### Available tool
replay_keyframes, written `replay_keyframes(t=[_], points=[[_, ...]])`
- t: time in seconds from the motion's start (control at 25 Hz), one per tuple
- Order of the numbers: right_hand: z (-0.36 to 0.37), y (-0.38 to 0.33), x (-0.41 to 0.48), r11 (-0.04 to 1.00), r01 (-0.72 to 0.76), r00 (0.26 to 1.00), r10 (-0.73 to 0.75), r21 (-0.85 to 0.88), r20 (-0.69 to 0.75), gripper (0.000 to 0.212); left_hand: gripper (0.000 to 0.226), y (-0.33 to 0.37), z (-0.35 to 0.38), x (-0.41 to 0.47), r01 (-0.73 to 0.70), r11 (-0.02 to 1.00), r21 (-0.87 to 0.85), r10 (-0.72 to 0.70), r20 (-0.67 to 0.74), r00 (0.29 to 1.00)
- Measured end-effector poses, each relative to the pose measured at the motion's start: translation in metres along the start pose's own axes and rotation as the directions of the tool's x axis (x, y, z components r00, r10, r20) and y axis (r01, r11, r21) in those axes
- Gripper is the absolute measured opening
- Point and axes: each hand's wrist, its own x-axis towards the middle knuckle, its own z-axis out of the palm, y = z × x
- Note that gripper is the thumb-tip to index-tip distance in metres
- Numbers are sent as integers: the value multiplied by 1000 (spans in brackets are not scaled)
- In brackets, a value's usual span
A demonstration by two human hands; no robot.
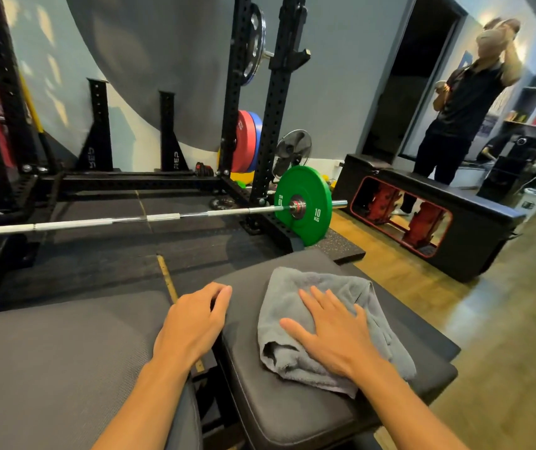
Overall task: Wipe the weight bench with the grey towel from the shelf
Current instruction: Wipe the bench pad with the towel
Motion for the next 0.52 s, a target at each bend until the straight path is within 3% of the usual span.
replay_keyframes(t=[0.08,0.16,0.32,0.4,0.52], points=[[-7,-3,-36,997,39,998,-42,74,39,108,31,2,-1,-1,-2,1000,-16,2,-10,1000],[2,-1,-50,991,133,991,-132,-19,30,108,31,3,-2,2,-8,1000,-14,8,-25,1000],[20,-2,-42,937,265,892,-328,-226,-312,34,33,5,-3,-1,-8,999,-33,8,-7,1000],[14,-13,-31,927,248,869,-341,-282,-358,20,33,5,-3,-1,-22,1000,-14,22,-12,1000],[1,-28,-22,925,228,890,-324,-303,-320,18,32,6,-3,-1,-63,998,18,62,15,998]])
